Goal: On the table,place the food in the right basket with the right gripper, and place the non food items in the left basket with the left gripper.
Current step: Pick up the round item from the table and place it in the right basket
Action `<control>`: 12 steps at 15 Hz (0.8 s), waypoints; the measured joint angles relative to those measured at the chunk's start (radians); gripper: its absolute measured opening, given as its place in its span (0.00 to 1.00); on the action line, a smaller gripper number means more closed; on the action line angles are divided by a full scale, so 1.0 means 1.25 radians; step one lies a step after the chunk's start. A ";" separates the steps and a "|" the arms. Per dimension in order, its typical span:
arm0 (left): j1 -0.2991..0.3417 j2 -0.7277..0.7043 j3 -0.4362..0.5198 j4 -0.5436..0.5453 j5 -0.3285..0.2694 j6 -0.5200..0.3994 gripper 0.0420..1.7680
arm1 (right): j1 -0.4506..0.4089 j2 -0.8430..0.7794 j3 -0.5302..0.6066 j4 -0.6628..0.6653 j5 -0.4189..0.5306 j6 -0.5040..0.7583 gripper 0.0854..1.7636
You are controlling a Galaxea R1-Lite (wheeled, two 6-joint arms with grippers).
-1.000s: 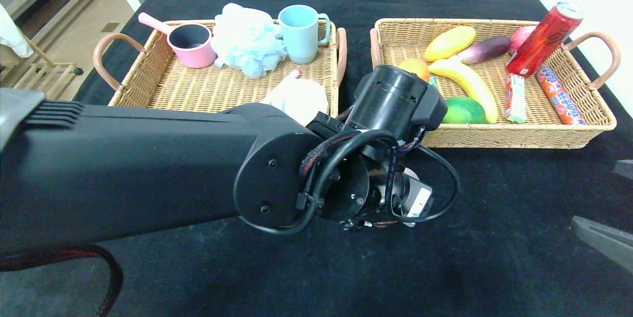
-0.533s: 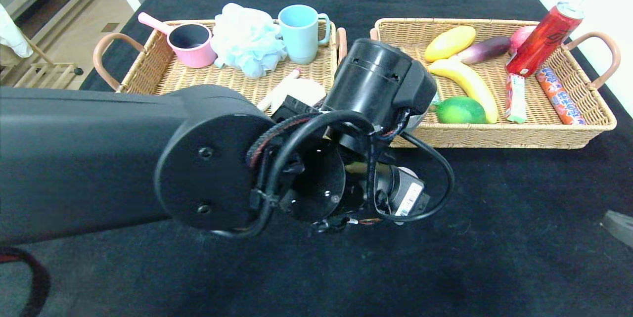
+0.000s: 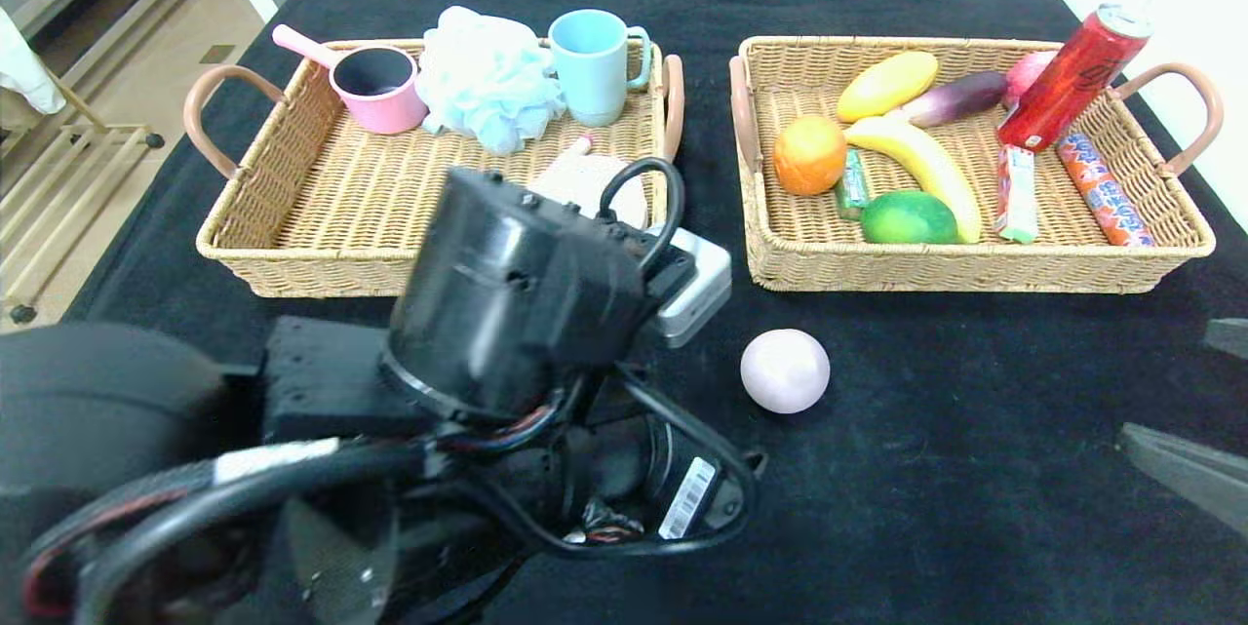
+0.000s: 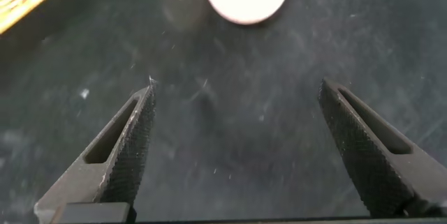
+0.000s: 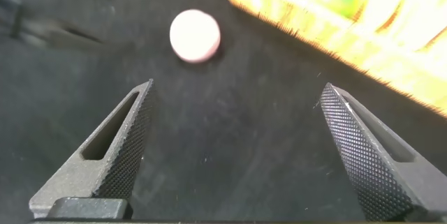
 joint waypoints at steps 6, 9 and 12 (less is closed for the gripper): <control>0.042 -0.176 0.349 -0.339 -0.018 0.073 0.96 | 0.009 0.069 -0.001 -0.002 -0.001 0.058 0.97; 0.072 -0.216 0.418 -0.374 -0.026 0.087 0.96 | 0.005 0.103 -0.018 0.000 -0.022 0.066 0.97; 0.081 -0.240 0.428 -0.375 -0.037 0.089 0.96 | 0.017 0.163 -0.044 0.001 -0.075 0.088 0.97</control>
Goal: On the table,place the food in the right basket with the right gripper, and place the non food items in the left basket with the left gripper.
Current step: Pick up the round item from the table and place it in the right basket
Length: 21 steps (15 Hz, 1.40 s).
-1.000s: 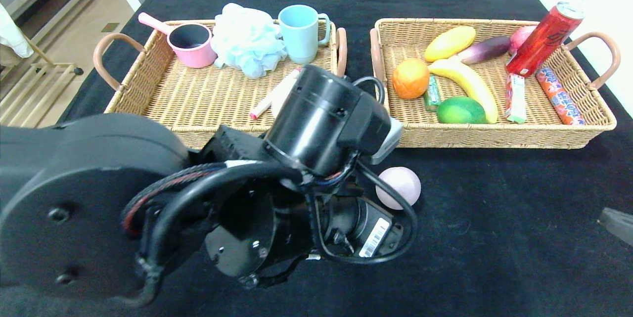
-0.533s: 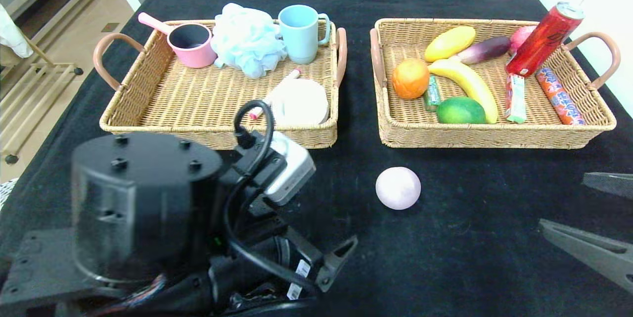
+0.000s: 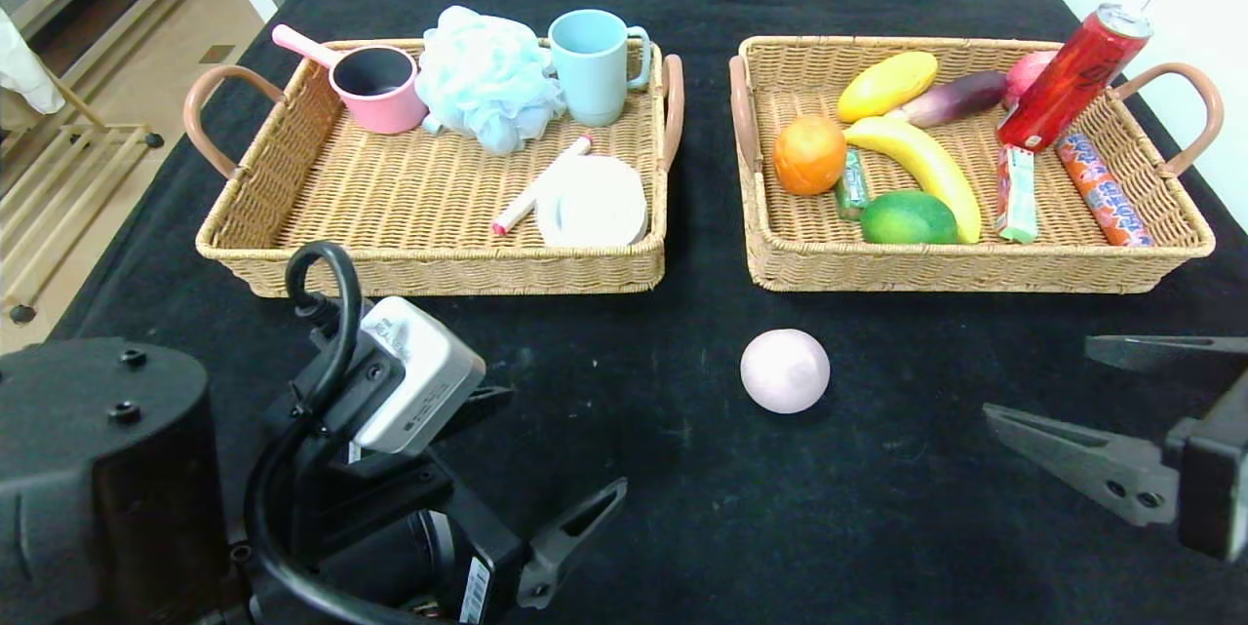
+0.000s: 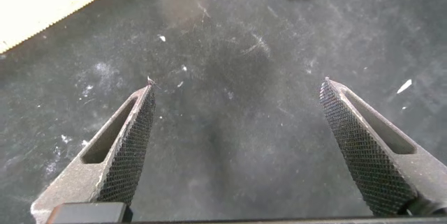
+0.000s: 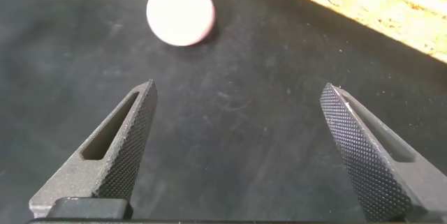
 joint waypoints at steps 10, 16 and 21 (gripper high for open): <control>0.002 -0.052 0.007 0.012 -0.007 0.015 0.97 | 0.167 0.354 -0.462 0.408 -0.215 0.453 0.97; 0.003 -0.054 0.013 0.011 -0.005 0.027 0.97 | 0.167 0.494 -0.568 0.457 -0.215 0.519 0.97; 0.027 -0.072 0.008 0.014 -0.005 0.037 0.97 | 0.162 0.542 -0.629 0.464 -0.217 0.521 0.97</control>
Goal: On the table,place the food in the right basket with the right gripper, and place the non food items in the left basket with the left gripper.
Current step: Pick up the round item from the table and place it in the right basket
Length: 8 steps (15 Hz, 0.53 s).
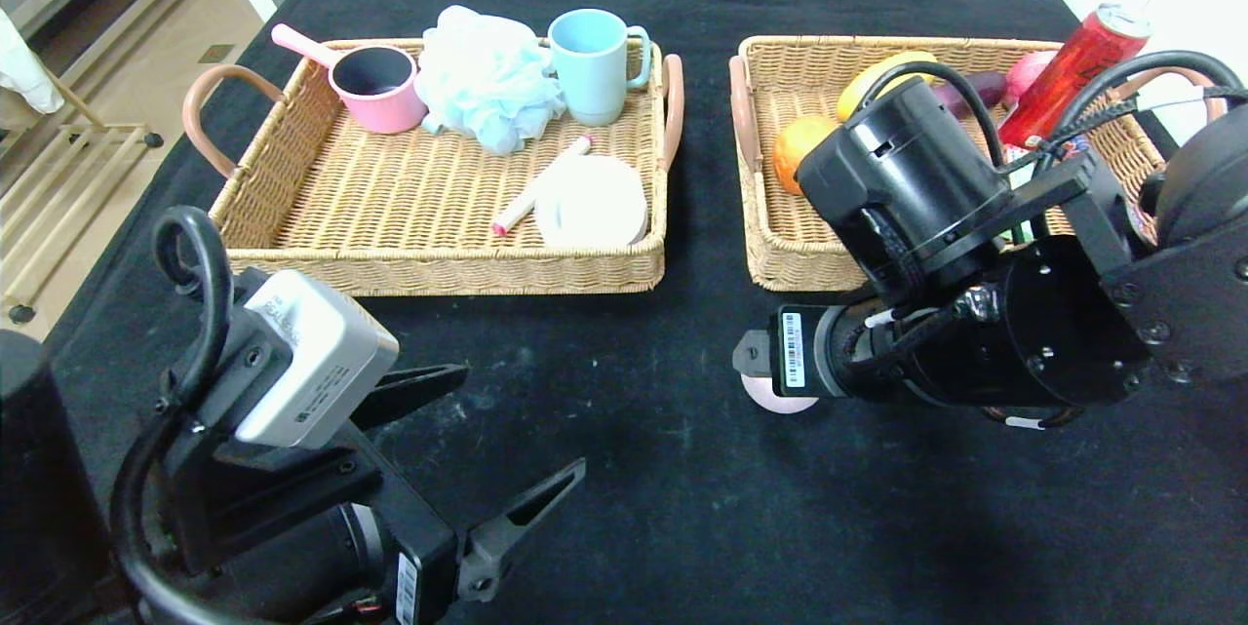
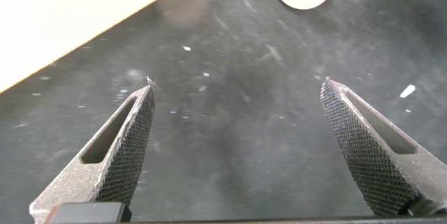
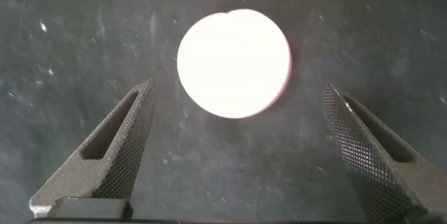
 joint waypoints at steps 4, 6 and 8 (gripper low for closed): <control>0.022 -0.037 -0.002 0.005 -0.003 0.016 0.97 | -0.011 0.026 -0.013 0.001 -0.001 0.000 0.97; 0.023 -0.047 -0.005 0.005 -0.003 0.019 0.97 | -0.012 0.034 -0.013 0.003 -0.002 0.000 0.97; 0.023 -0.053 -0.006 0.005 -0.003 0.022 0.97 | -0.012 0.039 -0.013 0.014 -0.002 0.006 0.97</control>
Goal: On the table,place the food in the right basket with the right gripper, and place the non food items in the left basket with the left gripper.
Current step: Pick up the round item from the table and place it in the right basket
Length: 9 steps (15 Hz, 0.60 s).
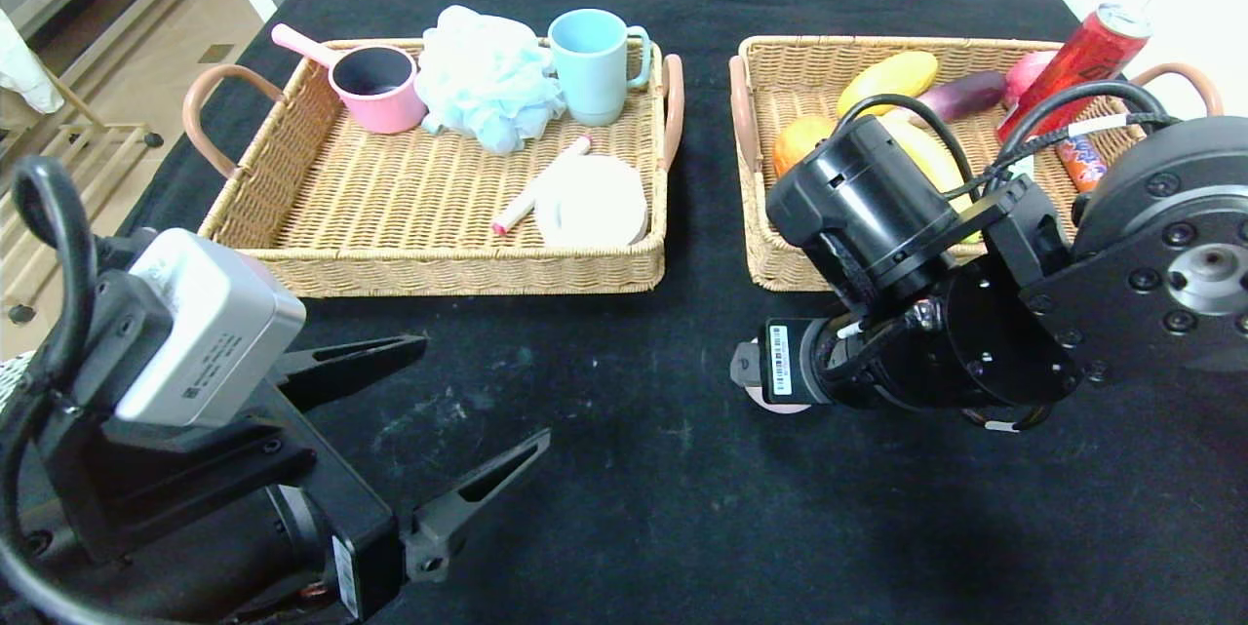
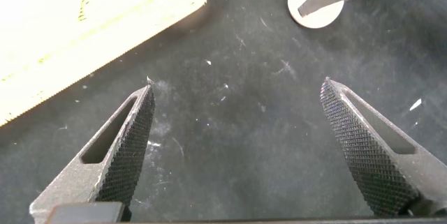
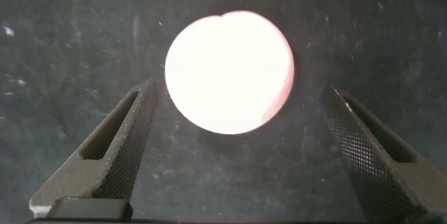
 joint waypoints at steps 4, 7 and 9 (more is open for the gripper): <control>0.000 -0.007 0.007 0.000 -0.005 0.023 0.97 | 0.005 0.013 0.002 0.002 0.002 0.001 0.97; -0.001 -0.008 0.009 0.000 -0.007 0.023 0.97 | 0.003 0.020 0.004 0.002 0.002 0.002 0.75; -0.001 -0.006 0.011 0.000 -0.007 0.023 0.97 | 0.002 0.022 0.005 0.005 0.003 0.001 0.58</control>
